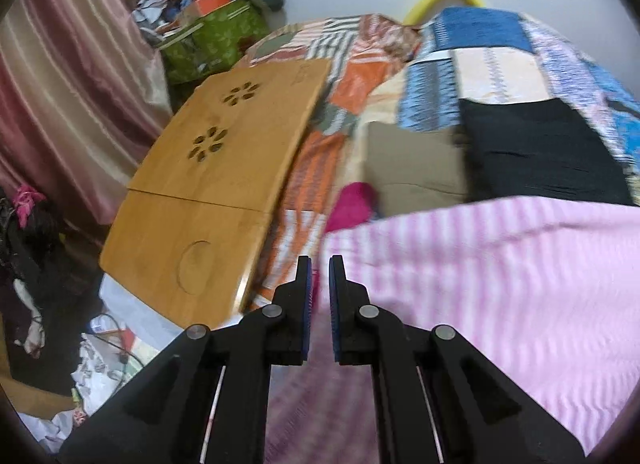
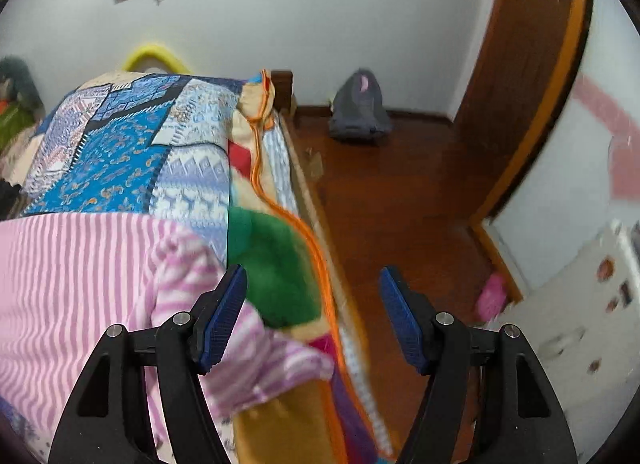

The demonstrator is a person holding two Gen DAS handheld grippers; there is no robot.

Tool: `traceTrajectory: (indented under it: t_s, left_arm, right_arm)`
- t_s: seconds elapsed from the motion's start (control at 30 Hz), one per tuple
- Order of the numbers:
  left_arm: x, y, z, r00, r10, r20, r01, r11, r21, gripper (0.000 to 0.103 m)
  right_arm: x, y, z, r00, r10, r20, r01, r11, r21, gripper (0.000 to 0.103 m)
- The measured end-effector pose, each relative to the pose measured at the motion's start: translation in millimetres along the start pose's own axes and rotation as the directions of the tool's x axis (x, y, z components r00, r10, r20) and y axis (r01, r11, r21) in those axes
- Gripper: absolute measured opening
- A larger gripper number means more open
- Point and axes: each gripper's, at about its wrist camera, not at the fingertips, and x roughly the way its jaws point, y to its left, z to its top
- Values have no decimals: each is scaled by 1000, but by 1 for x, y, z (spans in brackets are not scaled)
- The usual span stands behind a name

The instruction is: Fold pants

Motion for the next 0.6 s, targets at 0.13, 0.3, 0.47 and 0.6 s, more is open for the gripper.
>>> traceTrajectory:
  t_s: [0.13, 0.3, 0.47, 0.6]
  left_arm:
    - [-16, -13, -11, 999, -38, 9, 38, 999, 5, 23]
    - [-13, -30, -33, 996, -80, -48, 81, 997, 3, 26]
    - [0, -46, -62, 991, -82, -110, 86, 996, 26, 26]
    - [10, -52, -75, 989, -64, -132, 69, 997, 32, 27]
  right_arm:
    - [5, 8, -25, 997, 67, -45, -67, 998, -20, 64]
    - [34, 18, -38, 989, 122, -86, -121, 993, 11, 64]
    - [53, 19, -36, 966, 233, -116, -229, 972, 49, 30]
    - [49, 24, -33, 969, 221, -112, -224, 974, -14, 15]
